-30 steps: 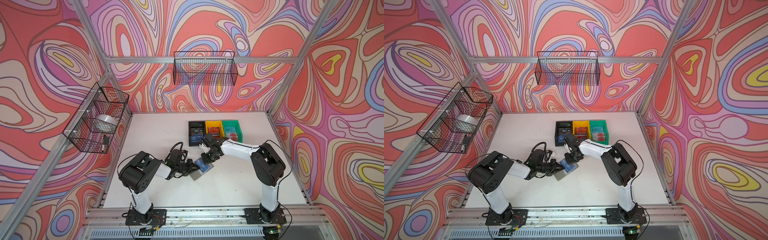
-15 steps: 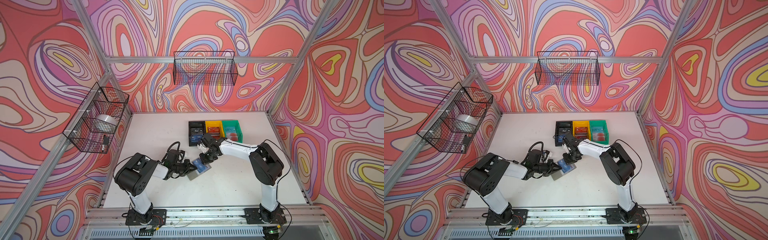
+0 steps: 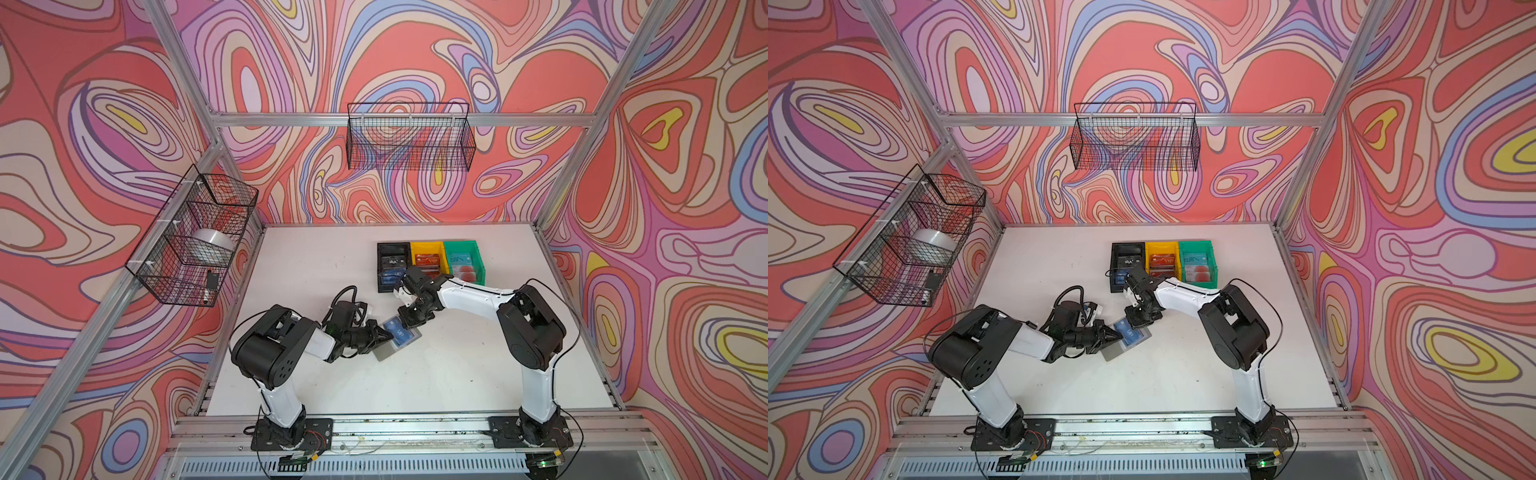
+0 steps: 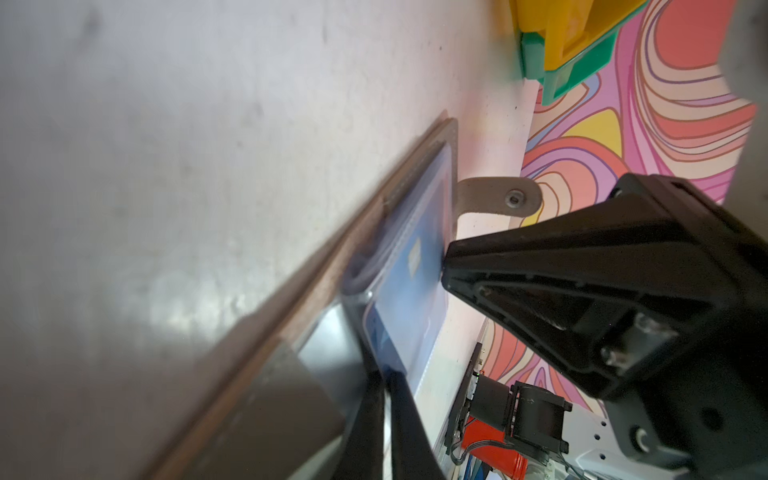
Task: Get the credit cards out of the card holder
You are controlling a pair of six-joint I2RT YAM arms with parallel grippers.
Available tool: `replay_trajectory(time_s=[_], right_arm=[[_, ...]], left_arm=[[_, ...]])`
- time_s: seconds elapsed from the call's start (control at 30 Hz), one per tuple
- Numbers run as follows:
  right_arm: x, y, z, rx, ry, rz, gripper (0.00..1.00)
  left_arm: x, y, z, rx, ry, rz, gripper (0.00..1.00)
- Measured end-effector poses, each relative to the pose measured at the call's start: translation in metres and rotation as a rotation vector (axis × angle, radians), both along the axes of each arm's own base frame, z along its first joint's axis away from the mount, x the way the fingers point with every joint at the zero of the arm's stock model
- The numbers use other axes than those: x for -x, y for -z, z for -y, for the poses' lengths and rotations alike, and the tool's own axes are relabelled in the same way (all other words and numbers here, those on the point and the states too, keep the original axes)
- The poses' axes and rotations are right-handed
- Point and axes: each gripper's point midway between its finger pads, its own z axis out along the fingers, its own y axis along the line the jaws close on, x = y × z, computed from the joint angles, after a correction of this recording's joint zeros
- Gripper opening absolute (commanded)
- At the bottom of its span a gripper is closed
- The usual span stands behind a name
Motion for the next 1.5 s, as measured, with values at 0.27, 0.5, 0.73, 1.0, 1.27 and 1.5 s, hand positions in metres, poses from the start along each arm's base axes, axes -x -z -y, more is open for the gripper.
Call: replay_trajectory(time_s=[0.27, 0.5, 0.73, 1.0, 1.27, 1.5], right_arm=[[0.0001, 0.0001, 0.0000, 0.000, 0.000, -0.001, 0.11], [0.0000, 0.0000, -0.0001, 0.000, 0.000, 0.000, 0.11], [0.0000, 0.0002, -0.0001, 0.000, 0.000, -0.001, 0.12], [0.0001, 0.0004, 0.0000, 0.000, 0.000, -0.001, 0.12], [0.0001, 0.0003, -0.0001, 0.000, 0.000, -0.001, 0.12], [0.0003, 0.0004, 0.0001, 0.001, 0.000, -0.002, 0.12]], left_arm=[[-0.0001, -0.0007, 0.0005, 0.048, -0.023, -0.007, 0.15], [-0.0007, -0.0011, 0.0014, 0.064, -0.031, -0.017, 0.14], [-0.0001, -0.0009, 0.0009, 0.066, -0.036, -0.021, 0.15], [-0.0001, -0.0012, 0.0005, 0.070, -0.042, -0.024, 0.16], [-0.0012, -0.0015, 0.0007, 0.081, -0.053, -0.036, 0.16], [-0.0035, -0.0032, 0.0006, 0.101, -0.061, -0.024, 0.14]])
